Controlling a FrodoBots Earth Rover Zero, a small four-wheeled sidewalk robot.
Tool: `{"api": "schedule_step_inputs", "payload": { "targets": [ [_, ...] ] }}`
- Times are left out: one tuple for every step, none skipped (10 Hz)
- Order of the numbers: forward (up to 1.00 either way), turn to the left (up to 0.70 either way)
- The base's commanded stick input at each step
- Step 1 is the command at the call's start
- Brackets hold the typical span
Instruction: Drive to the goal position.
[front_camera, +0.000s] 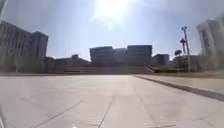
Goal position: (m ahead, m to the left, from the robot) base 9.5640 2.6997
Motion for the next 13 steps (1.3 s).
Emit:
{"api": "schedule_step_inputs", "payload": {
  "targets": [
    [1.00,0.06],
    [1.00,0.06],
    [1.00,0.06],
    [1.00,0.06],
    [1.00,0.06],
    [1.00,0.06],
    [1.00,0.06],
    [1.00,0.06],
    [1.00,0.06],
    [1.00,0.06],
    [1.00,0.06],
    [1.00,0.06],
    [1.00,0.06]
  ]
}}
